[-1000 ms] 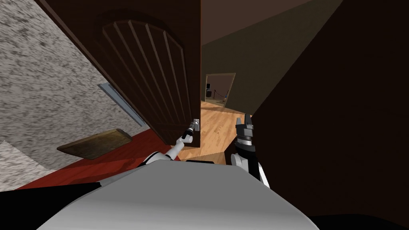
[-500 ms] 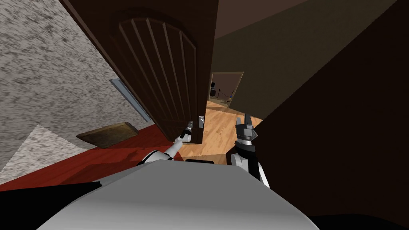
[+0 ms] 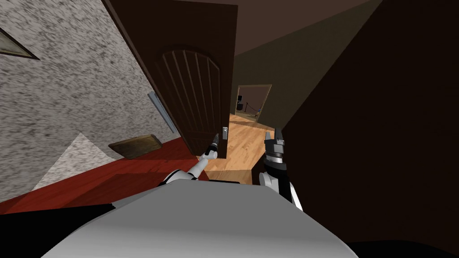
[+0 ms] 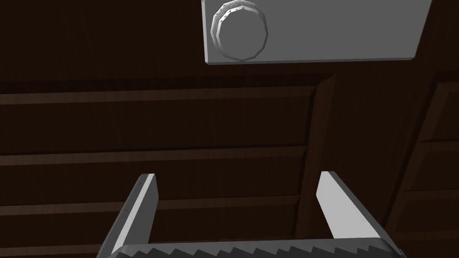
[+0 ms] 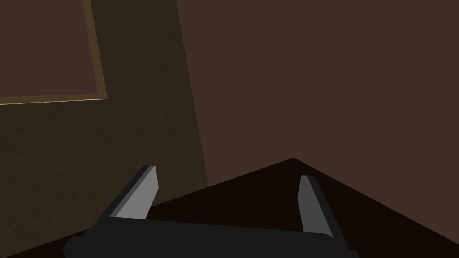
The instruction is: Push the door open
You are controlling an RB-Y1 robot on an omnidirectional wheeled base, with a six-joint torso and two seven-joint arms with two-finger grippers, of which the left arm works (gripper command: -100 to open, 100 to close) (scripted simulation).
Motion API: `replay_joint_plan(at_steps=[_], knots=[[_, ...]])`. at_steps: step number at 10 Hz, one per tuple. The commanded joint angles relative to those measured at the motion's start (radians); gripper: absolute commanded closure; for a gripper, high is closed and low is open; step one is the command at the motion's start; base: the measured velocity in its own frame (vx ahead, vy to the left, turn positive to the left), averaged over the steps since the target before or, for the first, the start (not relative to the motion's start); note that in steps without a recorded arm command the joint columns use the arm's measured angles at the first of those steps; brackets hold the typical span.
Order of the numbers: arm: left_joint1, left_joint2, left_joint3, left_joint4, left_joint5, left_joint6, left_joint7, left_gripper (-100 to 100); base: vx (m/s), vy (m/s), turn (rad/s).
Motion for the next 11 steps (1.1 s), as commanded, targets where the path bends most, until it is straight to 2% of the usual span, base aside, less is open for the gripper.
replay_joint_plan(at_steps=[1, 2, 3, 4, 6, 7, 9, 11], knots=[[-0.006, -0.031, -0.001, 0.017, 0.002, -0.011, -0.004, -100, -0.162, -0.120, 0.023], [-0.006, -0.047, 0.001, 0.017, 0.003, -0.010, -0.008, -100, -0.128, -0.134, 0.011], [0.007, -0.039, 0.004, -0.007, 0.002, 0.000, -0.013, -100, -0.055, -0.062, 0.007], [0.010, -0.016, 0.006, -0.010, 0.002, 0.001, -0.018, -100, 0.105, 0.038, -0.005], [0.011, 0.009, 0.009, -0.008, 0.003, -0.004, -0.021, -100, 0.189, 0.067, -0.019], [0.011, 0.015, 0.010, -0.007, 0.003, -0.007, -0.023, -100, 0.225, 0.063, -0.027], [0.012, 0.018, 0.013, -0.005, 0.004, -0.012, -0.026, -100, 0.233, -0.024, -0.030], [0.013, 0.002, 0.017, -0.003, 0.005, -0.018, -0.030, -100, 0.238, -0.051, -0.036]])
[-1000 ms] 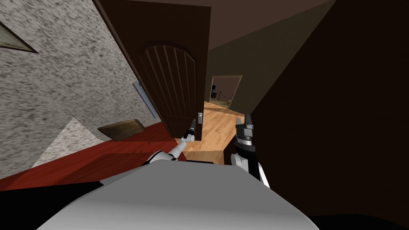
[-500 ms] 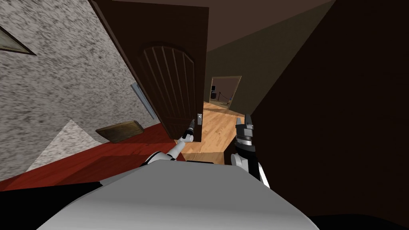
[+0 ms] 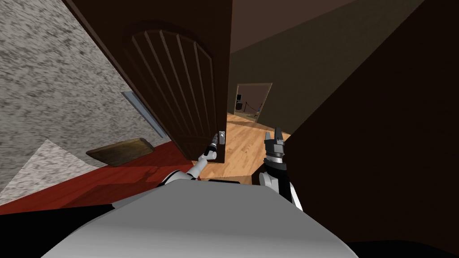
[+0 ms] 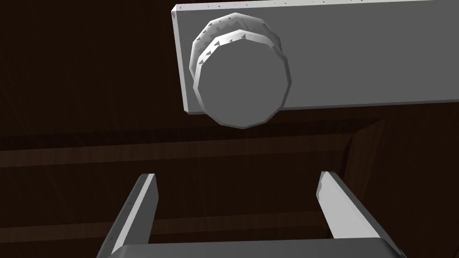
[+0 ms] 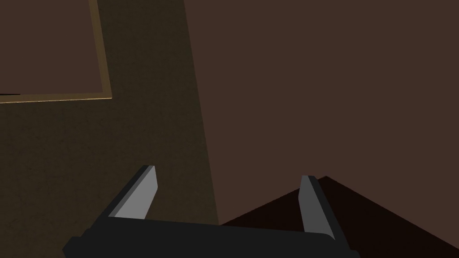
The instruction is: Push the door open
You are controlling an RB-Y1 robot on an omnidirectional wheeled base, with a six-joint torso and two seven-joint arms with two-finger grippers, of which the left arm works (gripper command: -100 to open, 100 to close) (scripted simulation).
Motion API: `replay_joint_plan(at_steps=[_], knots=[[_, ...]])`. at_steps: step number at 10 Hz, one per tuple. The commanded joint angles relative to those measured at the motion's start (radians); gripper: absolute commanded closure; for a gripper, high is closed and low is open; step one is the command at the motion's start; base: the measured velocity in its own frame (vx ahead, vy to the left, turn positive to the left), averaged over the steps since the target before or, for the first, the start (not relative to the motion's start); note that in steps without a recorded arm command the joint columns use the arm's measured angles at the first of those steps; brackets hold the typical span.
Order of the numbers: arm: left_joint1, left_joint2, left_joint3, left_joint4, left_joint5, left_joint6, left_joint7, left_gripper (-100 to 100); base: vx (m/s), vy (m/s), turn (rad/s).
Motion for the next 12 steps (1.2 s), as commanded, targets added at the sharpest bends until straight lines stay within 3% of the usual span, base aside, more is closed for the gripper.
replay_joint_plan(at_steps=[1, 3, 4, 5, 10, 12], knots=[[0.000, -0.023, 0.003, 0.004, 0.001, -0.006, -0.003, -100, 0.216, -0.076, -0.031], [0.000, -0.056, 0.006, 0.005, 0.001, -0.010, -0.006, -100, 0.157, -0.071, -0.026], [-0.009, -0.043, 0.004, 0.016, 0.002, -0.011, -0.001, -100, 0.054, -0.026, 0.000], [-0.009, -0.043, 0.004, 0.016, 0.002, -0.011, -0.001, 100, -0.007, 0.001, 0.005], [-0.009, -0.043, 0.004, 0.016, 0.002, -0.011, -0.001, 100, -0.011, 0.004, -0.005], [-0.002, -0.024, -0.015, 0.008, -0.001, -0.003, 0.006, 100, 0.080, 0.002, 0.161]])
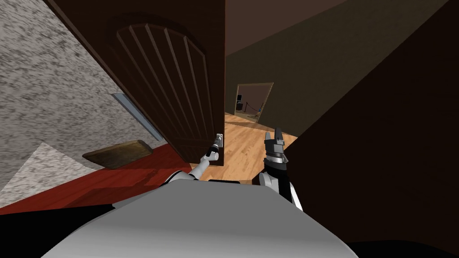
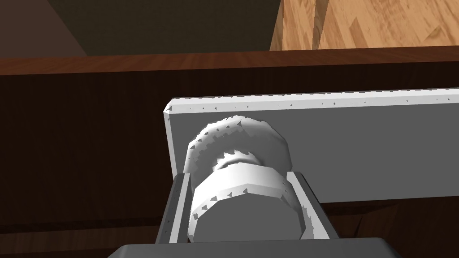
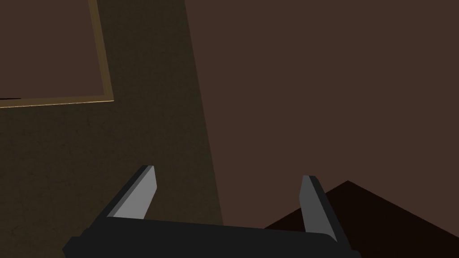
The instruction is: Push the door open
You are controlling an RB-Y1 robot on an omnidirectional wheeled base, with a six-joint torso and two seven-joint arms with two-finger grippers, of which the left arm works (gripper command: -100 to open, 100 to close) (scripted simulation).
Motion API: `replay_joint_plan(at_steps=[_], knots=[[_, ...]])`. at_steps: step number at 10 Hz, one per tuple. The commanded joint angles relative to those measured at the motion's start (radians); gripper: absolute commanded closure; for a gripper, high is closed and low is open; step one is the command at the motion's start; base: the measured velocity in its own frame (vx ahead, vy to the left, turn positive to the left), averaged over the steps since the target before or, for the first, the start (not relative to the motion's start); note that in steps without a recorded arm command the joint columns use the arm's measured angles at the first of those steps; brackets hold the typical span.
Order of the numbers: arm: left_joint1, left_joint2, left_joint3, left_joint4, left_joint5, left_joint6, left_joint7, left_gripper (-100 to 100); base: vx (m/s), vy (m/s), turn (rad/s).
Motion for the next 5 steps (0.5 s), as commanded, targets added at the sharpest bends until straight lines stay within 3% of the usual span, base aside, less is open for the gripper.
replay_joint_plan(at_steps=[1, 4, 5], knots=[[0.004, 0.023, -0.004, -0.016, 0.000, 0.000, 0.003, 100, 0.114, -0.021, 0.166], [0.010, 0.039, -0.028, -0.029, -0.003, 0.008, 0.012, 100, 0.138, 0.008, 0.229], [0.016, 0.050, -0.050, -0.041, -0.003, 0.017, 0.015, -100, 0.075, 0.060, 0.275]])
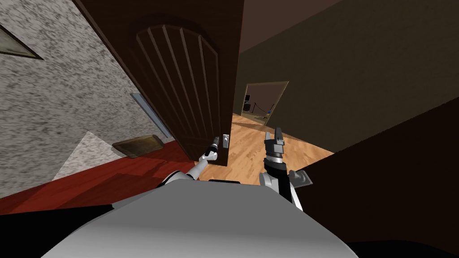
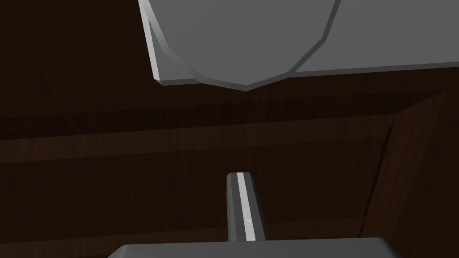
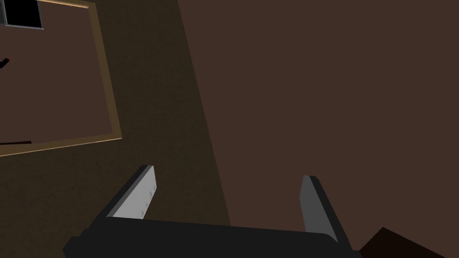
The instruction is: Push the door open
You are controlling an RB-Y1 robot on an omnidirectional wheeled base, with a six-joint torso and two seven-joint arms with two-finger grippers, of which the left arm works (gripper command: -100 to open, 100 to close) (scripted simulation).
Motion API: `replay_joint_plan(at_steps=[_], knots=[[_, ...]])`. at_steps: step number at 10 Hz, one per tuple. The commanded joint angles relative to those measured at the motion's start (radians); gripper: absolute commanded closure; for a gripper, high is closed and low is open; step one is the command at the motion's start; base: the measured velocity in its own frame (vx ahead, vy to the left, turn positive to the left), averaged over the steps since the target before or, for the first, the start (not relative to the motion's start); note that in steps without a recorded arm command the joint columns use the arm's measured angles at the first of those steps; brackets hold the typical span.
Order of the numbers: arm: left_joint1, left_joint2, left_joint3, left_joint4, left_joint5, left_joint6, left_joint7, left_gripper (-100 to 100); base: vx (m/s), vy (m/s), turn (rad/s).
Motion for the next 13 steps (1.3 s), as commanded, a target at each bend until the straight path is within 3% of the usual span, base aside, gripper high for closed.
replay_joint_plan(at_steps=[1, 3, 6, 10, 13], knots=[[0.007, 0.015, -0.029, -0.011, 0.000, 0.006, 0.008, -100, -0.006, 0.101, 0.208], [0.017, 0.023, -0.064, -0.029, 0.001, 0.016, 0.017, -100, -0.018, 0.096, 0.210], [0.032, 0.020, -0.116, -0.056, 0.001, 0.030, 0.031, -100, -0.030, 0.040, 0.193], [0.053, -0.016, -0.190, -0.094, 0.001, 0.050, 0.050, -100, -0.093, -0.044, 0.212], [0.059, -0.037, -0.212, -0.106, 0.002, 0.055, 0.055, -100, -0.157, -0.086, 0.074]])
